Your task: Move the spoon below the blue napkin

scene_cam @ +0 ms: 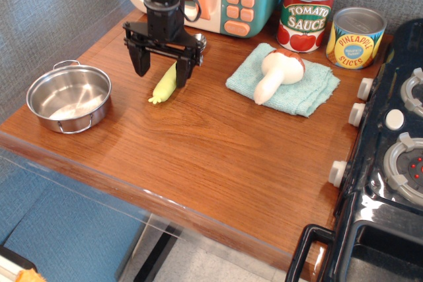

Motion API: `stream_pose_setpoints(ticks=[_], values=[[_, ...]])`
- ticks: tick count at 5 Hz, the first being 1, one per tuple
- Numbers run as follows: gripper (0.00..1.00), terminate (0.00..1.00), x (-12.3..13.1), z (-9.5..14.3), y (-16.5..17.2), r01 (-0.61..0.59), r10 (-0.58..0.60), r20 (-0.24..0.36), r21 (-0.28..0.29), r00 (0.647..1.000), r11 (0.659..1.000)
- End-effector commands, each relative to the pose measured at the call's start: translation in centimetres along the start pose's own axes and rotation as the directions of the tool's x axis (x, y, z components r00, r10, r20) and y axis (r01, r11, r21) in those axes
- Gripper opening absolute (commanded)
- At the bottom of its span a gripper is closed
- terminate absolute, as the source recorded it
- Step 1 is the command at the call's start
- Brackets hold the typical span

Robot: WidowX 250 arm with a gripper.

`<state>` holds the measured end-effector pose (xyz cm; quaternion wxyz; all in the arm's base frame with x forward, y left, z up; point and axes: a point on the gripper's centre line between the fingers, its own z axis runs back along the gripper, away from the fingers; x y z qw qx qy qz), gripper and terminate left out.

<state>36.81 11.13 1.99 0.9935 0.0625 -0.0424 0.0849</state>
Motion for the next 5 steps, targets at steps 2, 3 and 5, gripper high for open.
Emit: stream_pose_setpoints(ticks=[2, 3, 5], values=[[0.00, 0.00, 0.5, 1.1, 1.2, -0.075, 0.075, 0.050, -0.001, 0.996, 0.997], [0.00, 0.00, 0.5, 1.5, 1.6, -0.085, 0.086, 0.050, -0.028, 0.995, 0.996], [0.00, 0.00, -4.1, 7.8, -1.4, 0.082, -0.072, 0.111, -0.095, 0.991, 0.992]])
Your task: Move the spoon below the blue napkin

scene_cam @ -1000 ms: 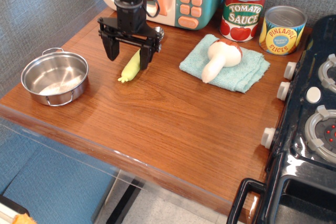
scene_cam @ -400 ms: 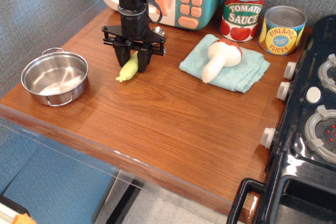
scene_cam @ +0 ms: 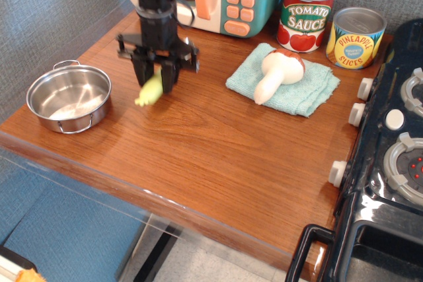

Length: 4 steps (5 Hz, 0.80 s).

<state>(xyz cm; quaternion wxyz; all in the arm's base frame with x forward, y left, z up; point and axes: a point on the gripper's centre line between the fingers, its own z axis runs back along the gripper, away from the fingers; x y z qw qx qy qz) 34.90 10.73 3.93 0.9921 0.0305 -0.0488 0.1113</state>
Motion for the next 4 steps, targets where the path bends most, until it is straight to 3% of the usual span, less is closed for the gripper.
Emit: stream_pose_setpoints(ticks=[1, 2, 4], values=[[0.00, 0.00, -7.2, 4.7, -3.7, 0.250, -0.249, 0.038, -0.028, 0.968, 0.968], [0.00, 0.00, -10.3, 3.3, -6.2, 0.349, -0.350, -0.023, -0.044, 0.936, 0.936], [0.00, 0.00, -10.6, 0.0, -8.5, 0.363, -0.360, -0.105, 0.008, 0.927, 0.932]])
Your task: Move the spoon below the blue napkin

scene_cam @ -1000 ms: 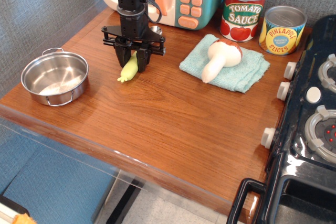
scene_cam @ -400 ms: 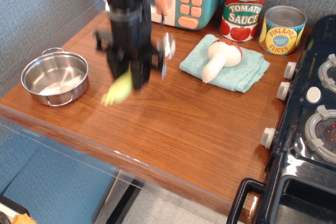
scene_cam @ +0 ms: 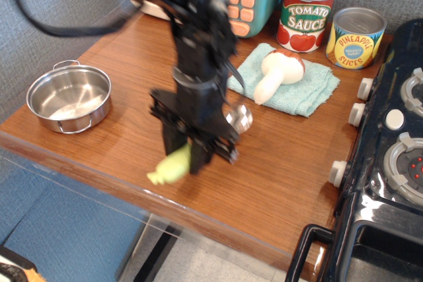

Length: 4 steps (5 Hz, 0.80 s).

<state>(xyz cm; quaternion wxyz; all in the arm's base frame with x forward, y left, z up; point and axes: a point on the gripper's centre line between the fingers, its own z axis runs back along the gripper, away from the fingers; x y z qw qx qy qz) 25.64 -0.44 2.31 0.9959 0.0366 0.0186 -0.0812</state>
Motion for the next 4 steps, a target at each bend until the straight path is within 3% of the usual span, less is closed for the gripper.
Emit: stream_pose_setpoints(ticks=[1, 2, 3, 4], values=[[0.00, 0.00, 1.4, -0.3, 0.4, -0.023, 0.023, 0.009, 0.022, 1.000, 0.999], [0.00, 0.00, 2.0, -0.2, 0.5, -0.029, 0.029, 0.015, 0.016, 0.999, 0.999], [1.00, 0.00, 1.9, 0.4, 0.9, -0.028, 0.028, 0.043, 0.012, 0.999, 1.000], [1.00, 0.00, 1.3, 2.2, 1.2, -0.025, 0.024, 0.111, 0.002, 0.993, 1.000]])
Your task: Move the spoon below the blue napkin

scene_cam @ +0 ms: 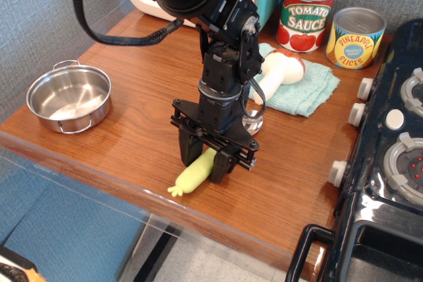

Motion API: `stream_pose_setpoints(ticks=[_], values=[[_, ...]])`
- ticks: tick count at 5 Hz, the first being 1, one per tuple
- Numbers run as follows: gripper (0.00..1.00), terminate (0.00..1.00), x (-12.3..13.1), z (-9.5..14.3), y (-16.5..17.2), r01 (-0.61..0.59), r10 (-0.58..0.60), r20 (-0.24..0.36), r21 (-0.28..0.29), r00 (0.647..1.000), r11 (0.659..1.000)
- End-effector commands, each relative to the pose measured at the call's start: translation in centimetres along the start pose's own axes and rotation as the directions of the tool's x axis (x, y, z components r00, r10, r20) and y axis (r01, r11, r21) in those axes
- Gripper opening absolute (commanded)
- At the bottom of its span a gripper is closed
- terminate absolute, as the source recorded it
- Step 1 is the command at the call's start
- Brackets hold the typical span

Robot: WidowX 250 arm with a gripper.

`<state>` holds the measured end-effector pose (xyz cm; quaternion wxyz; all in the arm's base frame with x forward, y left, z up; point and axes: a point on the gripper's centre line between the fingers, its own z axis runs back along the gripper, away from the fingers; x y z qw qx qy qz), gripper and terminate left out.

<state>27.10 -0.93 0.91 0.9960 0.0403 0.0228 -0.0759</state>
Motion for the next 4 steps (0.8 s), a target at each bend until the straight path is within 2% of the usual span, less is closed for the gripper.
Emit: stream_pose_setpoints(ticks=[1, 2, 3, 4], values=[[1.00, 0.00, -1.3, 6.9, 2.5, -0.034, 0.041, 0.196, -0.040, 0.980, 0.999], [1.00, 0.00, -2.2, 8.8, 3.8, -0.043, 0.056, 0.225, -0.064, 0.973, 0.997], [1.00, 0.00, -2.2, 8.8, 3.8, -0.043, 0.056, 0.225, -0.064, 0.973, 0.997], [1.00, 1.00, -2.2, 8.8, 3.8, -0.043, 0.056, 0.225, -0.064, 0.973, 0.997]])
